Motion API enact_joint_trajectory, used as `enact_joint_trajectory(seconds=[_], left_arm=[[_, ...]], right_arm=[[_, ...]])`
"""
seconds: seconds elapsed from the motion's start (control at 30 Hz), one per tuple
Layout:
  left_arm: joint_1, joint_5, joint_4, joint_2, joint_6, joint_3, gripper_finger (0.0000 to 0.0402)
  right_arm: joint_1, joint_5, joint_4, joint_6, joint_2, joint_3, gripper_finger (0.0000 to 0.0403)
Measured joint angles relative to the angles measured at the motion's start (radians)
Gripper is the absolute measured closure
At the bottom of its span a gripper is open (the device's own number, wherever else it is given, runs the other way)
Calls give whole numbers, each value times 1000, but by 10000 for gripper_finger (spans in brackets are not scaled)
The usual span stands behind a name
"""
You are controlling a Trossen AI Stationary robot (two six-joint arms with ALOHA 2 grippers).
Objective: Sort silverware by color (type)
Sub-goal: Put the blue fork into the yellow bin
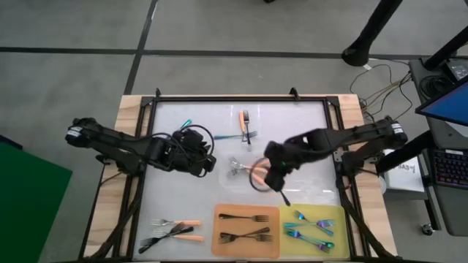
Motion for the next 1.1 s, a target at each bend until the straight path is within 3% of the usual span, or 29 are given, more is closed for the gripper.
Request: enact_joint_trajectory(seconds=[0.3, 0.57, 0.8, 1.1], left_arm=[[56, -1, -16, -31, 7, 0, 331], [52, 5, -16, -49, 1, 0, 331], [32, 11, -12, -61, -19, 0, 331], [30, 28, -6, -63, -19, 0, 331]], right_arm=[[166, -6, -130, 174, -18, 1, 394], [286, -108, -246, 230, -66, -16, 394], [407, -122, -228, 309, -91, -61, 394], [440, -201, 6, 186, -79, -217, 394]])
